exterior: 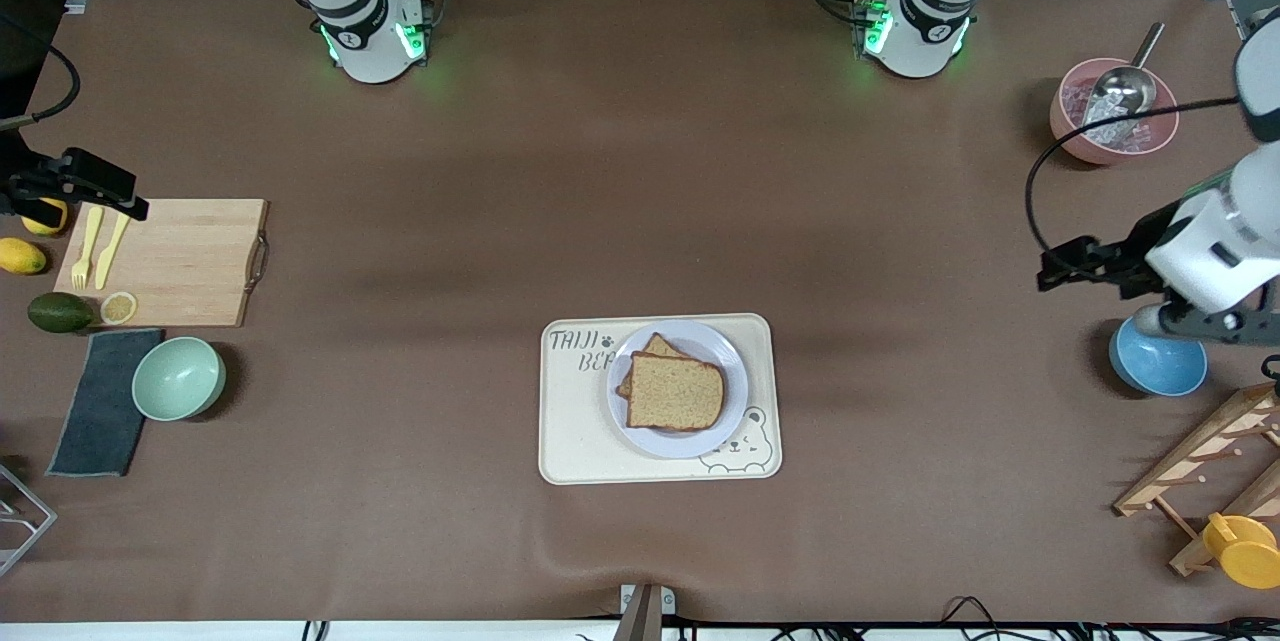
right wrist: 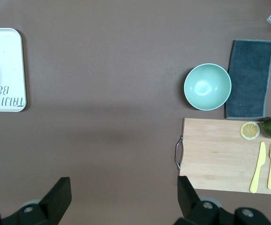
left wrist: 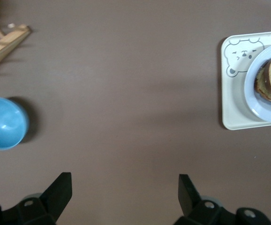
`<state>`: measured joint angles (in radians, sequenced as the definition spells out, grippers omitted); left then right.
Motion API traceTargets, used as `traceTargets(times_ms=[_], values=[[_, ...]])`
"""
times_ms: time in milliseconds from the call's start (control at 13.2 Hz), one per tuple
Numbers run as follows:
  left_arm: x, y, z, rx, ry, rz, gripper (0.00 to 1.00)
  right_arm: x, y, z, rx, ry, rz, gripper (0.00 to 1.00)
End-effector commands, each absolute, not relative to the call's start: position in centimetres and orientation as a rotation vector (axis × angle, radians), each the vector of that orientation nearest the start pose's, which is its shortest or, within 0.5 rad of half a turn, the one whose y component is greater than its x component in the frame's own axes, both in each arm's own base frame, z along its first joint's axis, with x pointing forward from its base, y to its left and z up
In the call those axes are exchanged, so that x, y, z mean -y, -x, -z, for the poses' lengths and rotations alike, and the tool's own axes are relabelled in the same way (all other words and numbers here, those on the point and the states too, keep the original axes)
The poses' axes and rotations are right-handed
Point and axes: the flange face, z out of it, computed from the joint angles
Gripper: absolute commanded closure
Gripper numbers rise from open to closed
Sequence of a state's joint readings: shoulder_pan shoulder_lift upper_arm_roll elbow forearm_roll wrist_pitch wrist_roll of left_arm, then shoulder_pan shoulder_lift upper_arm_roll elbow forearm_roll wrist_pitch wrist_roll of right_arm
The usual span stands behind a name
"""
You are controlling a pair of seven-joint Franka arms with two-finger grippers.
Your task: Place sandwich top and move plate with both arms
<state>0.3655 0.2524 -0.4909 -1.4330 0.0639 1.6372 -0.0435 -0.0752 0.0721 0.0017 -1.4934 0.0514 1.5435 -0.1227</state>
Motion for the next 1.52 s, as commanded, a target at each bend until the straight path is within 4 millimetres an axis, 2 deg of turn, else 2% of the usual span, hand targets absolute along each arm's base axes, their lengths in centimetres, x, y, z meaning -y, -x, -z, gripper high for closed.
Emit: traceTargets(times_ms=[0, 76, 152, 304, 380, 684, 836, 1444], values=[[3.4, -60.2, -59.3, -0.065, 3.131, -0.013, 0.00, 3.8, -57.3, -61.8, 0.051, 3.105, -0.026, 0.00], [4.1, -59.2, -60.8, -0.077, 3.116, 0.015, 0.00, 3.9, -57.3, -61.8, 0.048, 3.105, -0.026, 0.00], [3.9, -58.2, -61.7, -0.053, 3.102, -0.001, 0.00, 3.9, -57.3, -61.8, 0.048, 3.105, -0.026, 0.00], [4.9, -56.6, -62.9, -0.049, 3.082, 0.009, 0.00, 3.9, -57.3, -61.7, 0.048, 3.104, -0.028, 0.00], [5.2, -55.8, -63.0, -0.049, 3.075, 0.006, 0.00, 3.8, -57.3, -61.7, 0.051, 3.104, -0.028, 0.00], [4.3, -53.7, -63.8, -0.025, 3.077, -0.004, 0.00, 3.9, -57.3, -61.7, 0.048, 3.104, -0.028, 0.00], [4.0, -53.2, -64.0, -0.005, 3.095, -0.004, 0.00, 4.0, -57.4, -61.6, 0.046, 3.104, -0.031, 0.00], [2.8, -53.2, -64.8, 0.035, 3.086, 0.004, 0.00, 4.1, -57.3, -61.6, 0.043, 3.104, -0.031, 0.00]])
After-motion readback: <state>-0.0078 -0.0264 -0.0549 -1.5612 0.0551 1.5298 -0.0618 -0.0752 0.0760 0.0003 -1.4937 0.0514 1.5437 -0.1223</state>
